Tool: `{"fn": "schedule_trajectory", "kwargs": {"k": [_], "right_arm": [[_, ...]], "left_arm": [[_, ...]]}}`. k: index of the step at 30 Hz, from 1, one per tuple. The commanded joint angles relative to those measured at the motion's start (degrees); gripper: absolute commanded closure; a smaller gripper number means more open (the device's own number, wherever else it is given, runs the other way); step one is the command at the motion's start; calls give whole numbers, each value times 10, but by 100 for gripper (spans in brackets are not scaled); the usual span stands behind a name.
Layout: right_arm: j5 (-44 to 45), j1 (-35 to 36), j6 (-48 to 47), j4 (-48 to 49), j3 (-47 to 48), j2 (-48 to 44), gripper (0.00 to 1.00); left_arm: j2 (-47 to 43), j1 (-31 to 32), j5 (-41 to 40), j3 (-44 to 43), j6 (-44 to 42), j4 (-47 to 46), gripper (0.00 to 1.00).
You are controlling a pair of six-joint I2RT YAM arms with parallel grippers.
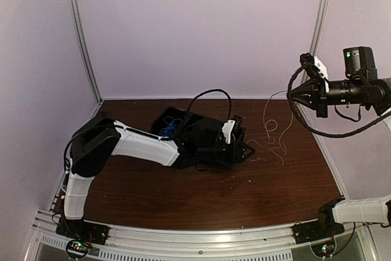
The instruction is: Untangle the cables
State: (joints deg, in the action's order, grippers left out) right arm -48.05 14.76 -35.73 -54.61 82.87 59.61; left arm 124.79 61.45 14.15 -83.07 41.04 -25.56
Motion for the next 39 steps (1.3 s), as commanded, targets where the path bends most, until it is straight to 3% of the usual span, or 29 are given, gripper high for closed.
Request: {"fn": "schedule_trajectory", "kwargs": {"k": [1,3,8,13,20,28,39], "right_arm": [[-11,2,7,8,-6,-11,100],[-11,3,6,9,-7,-11,100],[1,3,20,21,-7,-13,100],[145,-7,61,86,-17,-1,100],[253,-48,110,158,4,28,100],[277,-54,137,191,38,76,100],[278,-61,170,220,83,139,100]], "left_arm": [[8,-4,29,-32,7,-20,53],[24,-8,56,-47,22,-30,63],[34,-15,78,-49,36,-48,100],[-57,-33,26,43,3,-33,100],[-227,-69,-49,248,-10,5,100],[-380,-80,-150,429,11,40,100],[-522,-80,-239,560,52,122,100]]}}
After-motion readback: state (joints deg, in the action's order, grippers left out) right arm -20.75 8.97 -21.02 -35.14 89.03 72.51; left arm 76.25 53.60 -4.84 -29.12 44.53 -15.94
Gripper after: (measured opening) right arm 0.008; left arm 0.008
